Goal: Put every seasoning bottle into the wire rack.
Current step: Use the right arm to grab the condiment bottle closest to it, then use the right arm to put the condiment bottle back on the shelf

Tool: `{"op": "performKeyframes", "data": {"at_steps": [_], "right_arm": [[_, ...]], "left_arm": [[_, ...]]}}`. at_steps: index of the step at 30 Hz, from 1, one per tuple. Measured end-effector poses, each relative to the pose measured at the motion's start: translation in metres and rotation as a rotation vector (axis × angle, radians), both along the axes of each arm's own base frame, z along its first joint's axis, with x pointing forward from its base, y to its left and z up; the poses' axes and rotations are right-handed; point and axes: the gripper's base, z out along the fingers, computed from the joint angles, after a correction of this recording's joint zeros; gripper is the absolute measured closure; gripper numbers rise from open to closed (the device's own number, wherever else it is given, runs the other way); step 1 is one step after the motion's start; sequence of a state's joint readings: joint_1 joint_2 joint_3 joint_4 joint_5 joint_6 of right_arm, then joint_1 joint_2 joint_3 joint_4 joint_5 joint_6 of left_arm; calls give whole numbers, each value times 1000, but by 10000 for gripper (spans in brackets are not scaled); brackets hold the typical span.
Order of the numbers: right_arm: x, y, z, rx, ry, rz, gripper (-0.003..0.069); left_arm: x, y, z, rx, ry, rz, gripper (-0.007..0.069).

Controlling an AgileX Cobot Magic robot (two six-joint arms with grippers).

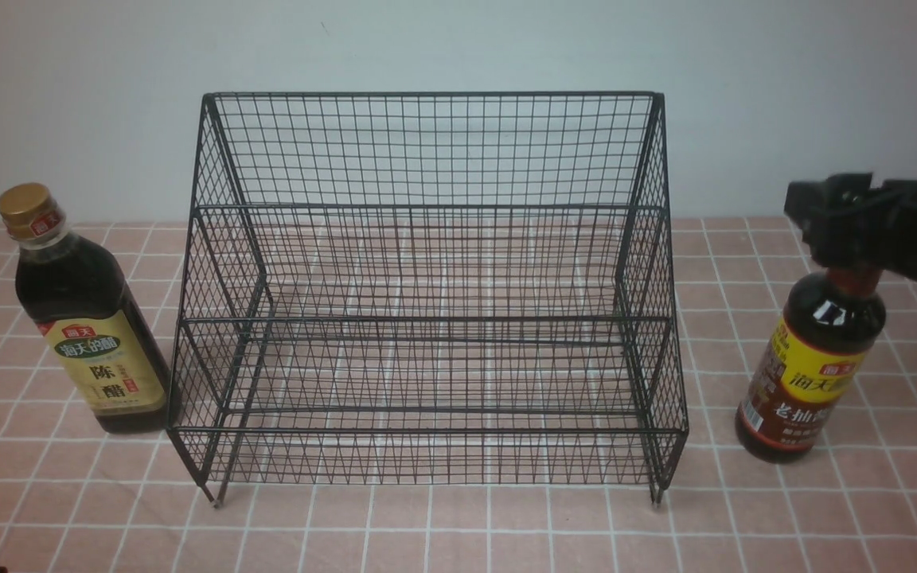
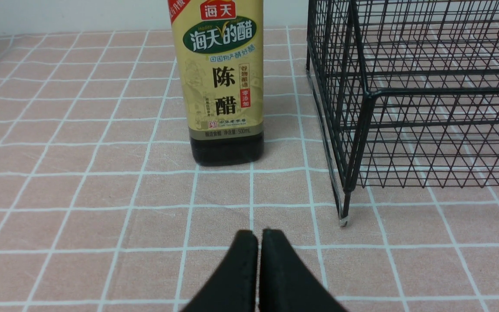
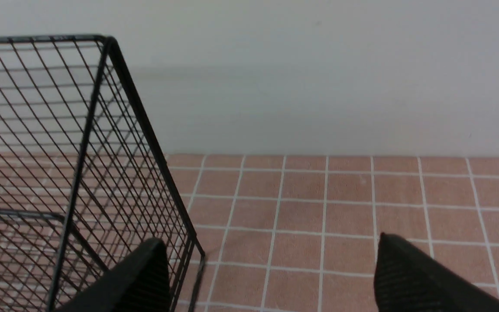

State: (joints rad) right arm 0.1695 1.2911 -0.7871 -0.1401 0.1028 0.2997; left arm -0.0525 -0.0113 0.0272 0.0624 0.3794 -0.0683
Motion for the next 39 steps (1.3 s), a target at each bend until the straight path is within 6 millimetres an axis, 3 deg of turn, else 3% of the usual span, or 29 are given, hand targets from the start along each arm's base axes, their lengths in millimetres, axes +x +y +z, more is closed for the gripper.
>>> {"op": "performKeyframes", "data": {"at_steps": [3, 8, 9, 11, 18, 21, 22, 24, 27, 29, 35, 39], "right_arm": [[1, 0, -5, -7, 31, -3, 90], [2, 0, -10, -18, 68, -6, 201], [2, -1, -12, -25, 91, -9, 302], [2, -1, -12, -67, 92, 8, 386], [-4, -4, -3, -146, 98, 20, 387], [-7, -7, 14, -166, 99, 2, 387], [-10, -9, 33, -178, 74, -12, 387], [-11, -10, 46, -181, 50, -20, 387], [-17, -12, 101, -177, -67, -39, 387], [-19, -9, 121, -181, -105, -31, 387], [-28, 12, 158, -167, -195, 44, 387], [-40, 45, 184, -128, -308, 180, 387]], "left_arm": [[0, 0, 0, 0, 0, 0, 631], [0, 0, 0, 0, 0, 0, 631], [0, 0, 0, 0, 0, 0, 631], [0, 0, 0, 0, 0, 0, 631], [0, 0, 0, 0, 0, 0, 631], [0, 0, 0, 0, 0, 0, 631], [0, 0, 0, 0, 0, 0, 631], [0, 0, 0, 0, 0, 0, 631], [0, 0, 0, 0, 0, 0, 631], [0, 0, 0, 0, 0, 0, 631], [0, 0, 0, 0, 0, 0, 631], [0, 0, 0, 0, 0, 0, 631]]}}
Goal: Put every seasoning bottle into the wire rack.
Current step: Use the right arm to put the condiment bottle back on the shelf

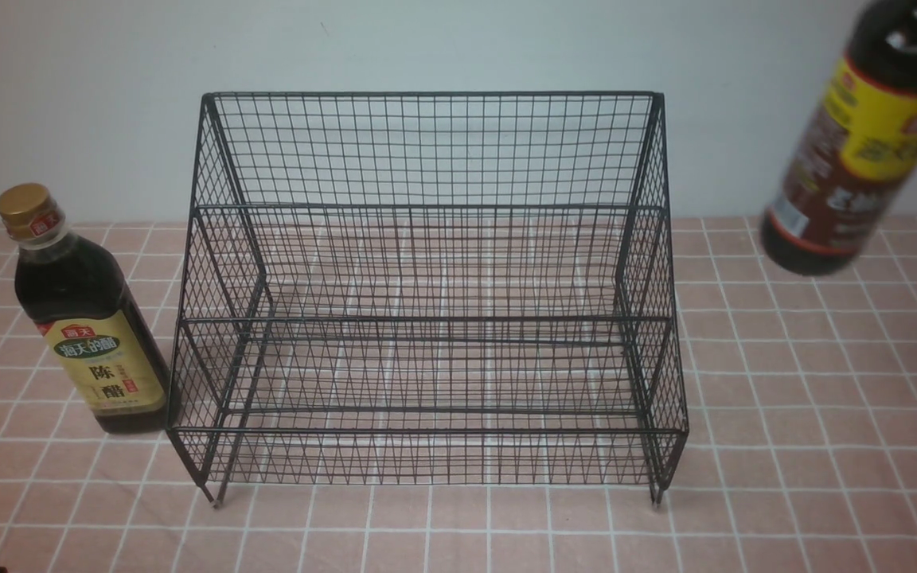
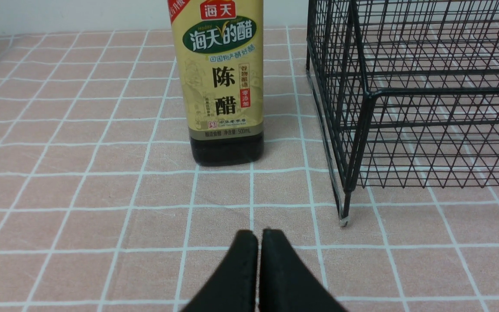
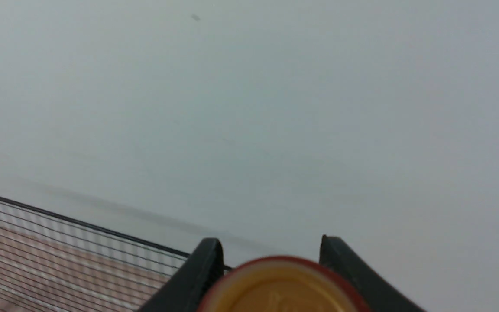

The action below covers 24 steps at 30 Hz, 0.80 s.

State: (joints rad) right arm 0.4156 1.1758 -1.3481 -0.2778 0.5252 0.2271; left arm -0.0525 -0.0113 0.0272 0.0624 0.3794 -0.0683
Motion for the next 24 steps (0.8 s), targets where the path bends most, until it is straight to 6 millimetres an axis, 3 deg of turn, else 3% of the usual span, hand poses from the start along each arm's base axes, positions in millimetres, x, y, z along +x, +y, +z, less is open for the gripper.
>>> {"op": "performKeyframes", "data": {"at_steps": [6, 11, 17, 24], "right_arm": [[0, 33, 6, 48, -85, 136, 387], [30, 70, -21, 58, -59, 214, 387], [58, 90, -50, 48, -36, 236, 387], [69, 97, -65, 45, 6, 236, 387]], "left_arm": [[0, 0, 0, 0, 0, 0, 631], [0, 0, 0, 0, 0, 0, 631], [0, 0, 0, 0, 0, 0, 631], [0, 0, 0, 0, 0, 0, 631]]}}
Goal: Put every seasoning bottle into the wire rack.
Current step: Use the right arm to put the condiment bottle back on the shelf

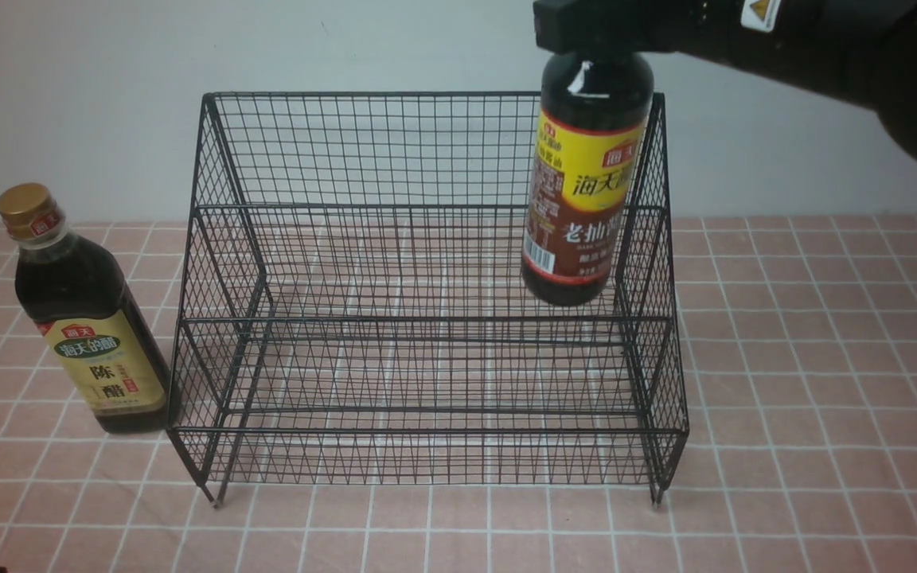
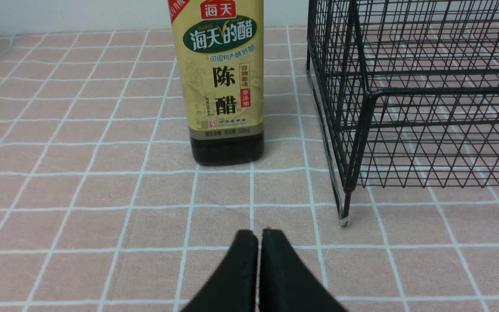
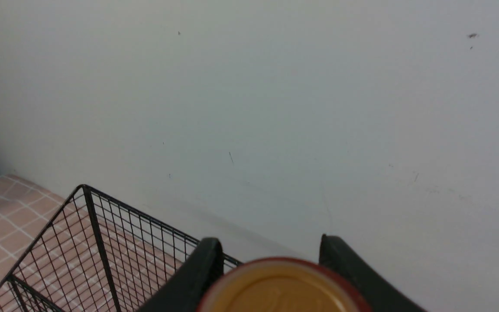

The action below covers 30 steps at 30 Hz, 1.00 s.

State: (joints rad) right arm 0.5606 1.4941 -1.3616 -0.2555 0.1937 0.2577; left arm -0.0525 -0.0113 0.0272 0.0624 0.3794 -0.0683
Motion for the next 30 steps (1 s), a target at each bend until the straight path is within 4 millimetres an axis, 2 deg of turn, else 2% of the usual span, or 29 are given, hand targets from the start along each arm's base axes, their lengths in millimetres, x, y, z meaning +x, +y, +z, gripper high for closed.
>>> {"op": "performKeyframes", "data": {"at_steps": [6, 13, 20, 23, 26, 29, 30], "right_arm": [[6, 1, -20, -62, 126, -33, 387], [15, 3, -58, -144, 354, -83, 387], [17, 4, -72, -171, 443, -101, 387], [17, 5, -72, -163, 446, -100, 385], [17, 6, -69, -133, 445, -95, 339], [16, 6, -62, -103, 423, -90, 210], [16, 6, -62, -102, 421, -90, 204]], "left_arm": [[0, 0, 0, 0, 0, 0, 631], [0, 0, 0, 0, 0, 0, 631], [0, 0, 0, 0, 0, 0, 631], [0, 0, 0, 0, 0, 0, 631], [0, 0, 0, 0, 0, 0, 631], [0, 0, 0, 0, 0, 0, 631], [0, 0, 0, 0, 0, 0, 631]]}}
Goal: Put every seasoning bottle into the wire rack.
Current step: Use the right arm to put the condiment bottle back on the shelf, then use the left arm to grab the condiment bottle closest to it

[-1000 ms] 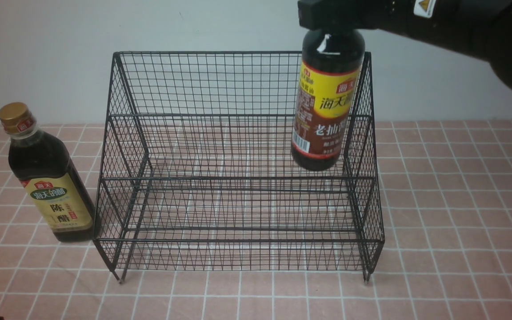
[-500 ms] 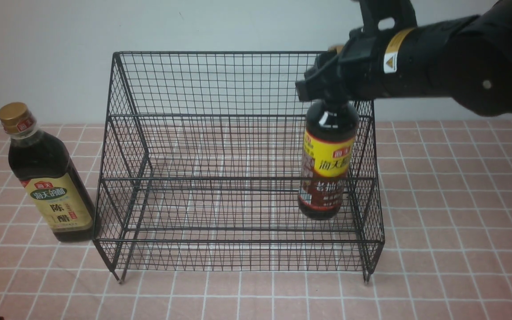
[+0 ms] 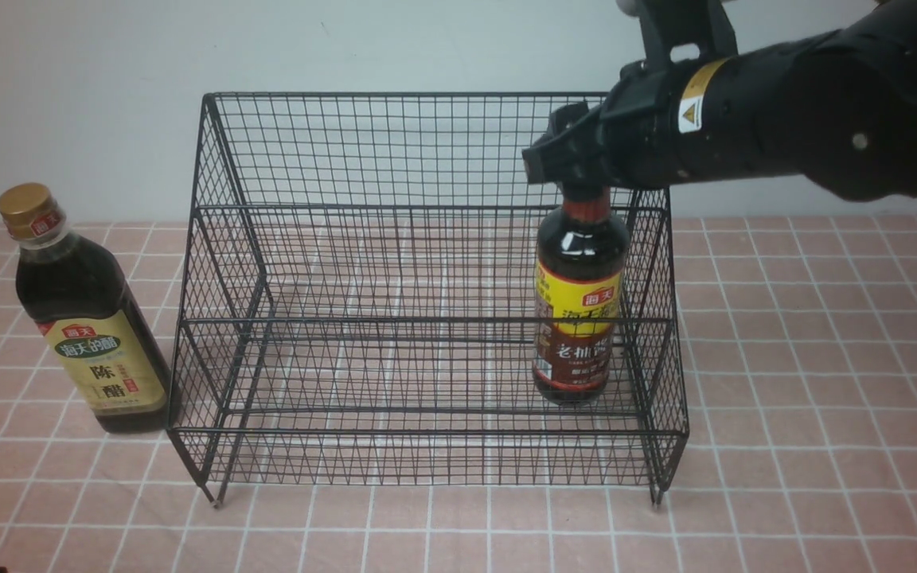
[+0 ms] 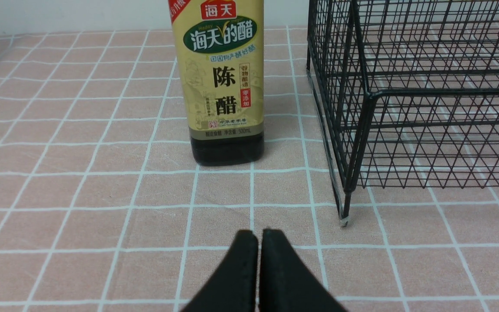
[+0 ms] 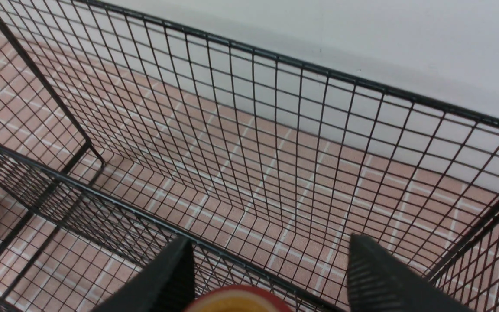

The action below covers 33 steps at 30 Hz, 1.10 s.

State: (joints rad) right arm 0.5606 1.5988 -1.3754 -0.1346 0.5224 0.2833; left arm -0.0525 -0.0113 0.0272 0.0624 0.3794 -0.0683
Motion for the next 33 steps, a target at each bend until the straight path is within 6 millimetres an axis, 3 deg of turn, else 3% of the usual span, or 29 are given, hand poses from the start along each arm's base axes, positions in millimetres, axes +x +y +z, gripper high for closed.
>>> {"op": "performKeyframes", "data": {"at_steps": [2, 5, 12, 14, 18, 19, 20, 22, 23, 25, 28, 33], "right_arm": [[-4, -2, 7, 10, -15, 1, 141], [-15, -7, 25, 36, -58, 6, 103], [-67, -42, 88, 79, -176, -7, 122], [-85, -56, 102, 65, -187, -21, 165], [-147, -102, 135, 44, -212, -74, 428], [-150, -104, 136, 42, -216, -77, 442], [-180, -125, 147, 56, -240, -98, 578], [-205, -143, 153, 71, -259, -116, 633], [-211, -147, 155, 76, -264, -121, 641], [-249, -173, 162, 132, -313, -145, 664], [-288, -198, 161, 217, -406, -155, 671], [-326, -220, 137, 323, -545, -139, 672]], "left_arm": [[0, 0, 0, 0, 0, 0, 631], [0, 0, 0, 0, 0, 0, 631], [0, 0, 0, 0, 0, 0, 631], [0, 0, 0, 0, 0, 0, 631], [0, 0, 0, 0, 0, 0, 631], [0, 0, 0, 0, 0, 0, 631], [0, 0, 0, 0, 0, 0, 631], [0, 0, 0, 0, 0, 0, 631], [0, 0, 0, 0, 0, 0, 631], [0, 0, 0, 0, 0, 0, 631], [0, 0, 0, 0, 0, 0, 631], [0, 0, 0, 0, 0, 0, 631]]}}
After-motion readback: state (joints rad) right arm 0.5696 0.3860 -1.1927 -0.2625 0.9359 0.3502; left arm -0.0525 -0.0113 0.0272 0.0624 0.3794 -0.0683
